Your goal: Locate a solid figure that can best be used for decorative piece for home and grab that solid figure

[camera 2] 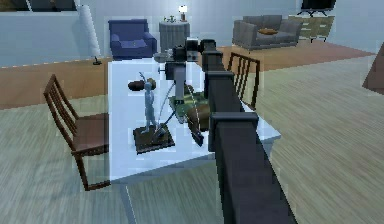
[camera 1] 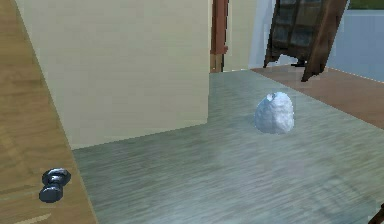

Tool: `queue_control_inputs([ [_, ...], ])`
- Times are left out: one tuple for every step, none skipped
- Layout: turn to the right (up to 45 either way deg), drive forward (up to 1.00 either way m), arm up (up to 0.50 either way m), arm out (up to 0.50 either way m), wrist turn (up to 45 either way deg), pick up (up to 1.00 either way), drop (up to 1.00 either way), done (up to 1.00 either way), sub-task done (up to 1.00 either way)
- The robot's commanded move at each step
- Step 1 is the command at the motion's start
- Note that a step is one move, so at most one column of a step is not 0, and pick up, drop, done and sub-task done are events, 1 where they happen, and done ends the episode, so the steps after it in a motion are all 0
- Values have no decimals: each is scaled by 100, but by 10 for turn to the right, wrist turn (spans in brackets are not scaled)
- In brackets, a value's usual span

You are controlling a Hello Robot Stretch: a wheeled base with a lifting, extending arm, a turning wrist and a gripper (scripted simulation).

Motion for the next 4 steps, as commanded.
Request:
queue_control_inputs([
  [0, 0, 0, 0, 450, 0, 0, 0, 0],
  [0, 0, 0, 0, 450, 0, 0, 0, 0],
  [0, 0, 0, 0, 360, 0, 0, 0, 0],
  [0, 0, -12, 0, 0, 0, 0, 0, 0],
])
